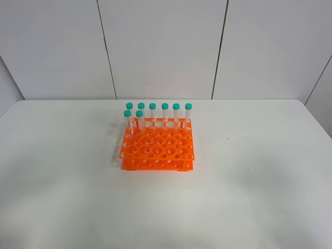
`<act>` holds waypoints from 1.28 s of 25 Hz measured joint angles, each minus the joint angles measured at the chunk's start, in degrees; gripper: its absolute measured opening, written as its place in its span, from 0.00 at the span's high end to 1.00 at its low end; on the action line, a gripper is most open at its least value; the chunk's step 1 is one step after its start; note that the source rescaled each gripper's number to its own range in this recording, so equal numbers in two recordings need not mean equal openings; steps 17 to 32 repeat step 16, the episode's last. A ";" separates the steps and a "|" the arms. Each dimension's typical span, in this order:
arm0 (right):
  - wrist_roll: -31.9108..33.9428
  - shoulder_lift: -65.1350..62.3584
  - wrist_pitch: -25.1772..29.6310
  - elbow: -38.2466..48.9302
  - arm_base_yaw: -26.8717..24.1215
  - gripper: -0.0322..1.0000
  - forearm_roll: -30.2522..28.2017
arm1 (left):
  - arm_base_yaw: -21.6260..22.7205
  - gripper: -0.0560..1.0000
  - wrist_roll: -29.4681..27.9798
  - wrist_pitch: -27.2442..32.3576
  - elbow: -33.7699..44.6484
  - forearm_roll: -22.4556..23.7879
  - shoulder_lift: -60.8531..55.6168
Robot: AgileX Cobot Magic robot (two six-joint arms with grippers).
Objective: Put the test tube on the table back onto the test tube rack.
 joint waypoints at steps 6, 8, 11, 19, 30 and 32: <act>0.00 0.00 0.00 0.00 0.00 0.00 0.00 | 0.00 0.00 0.00 0.00 0.00 0.00 0.00; 0.00 0.00 0.00 0.00 0.00 0.00 0.00 | 0.00 0.00 0.00 0.00 0.00 0.00 0.00; 0.00 0.00 0.00 0.00 0.00 0.00 0.00 | 0.00 0.00 0.00 0.00 0.00 0.00 0.00; 0.00 0.00 0.00 0.00 0.00 0.00 0.00 | 0.00 0.00 0.00 0.00 0.01 0.00 0.00; 0.00 0.00 0.00 0.00 0.00 0.00 0.00 | 0.00 0.00 0.00 0.00 0.01 0.00 0.00; 0.00 0.00 0.00 0.00 0.00 0.00 0.00 | 0.00 0.00 0.00 0.00 0.01 0.00 0.00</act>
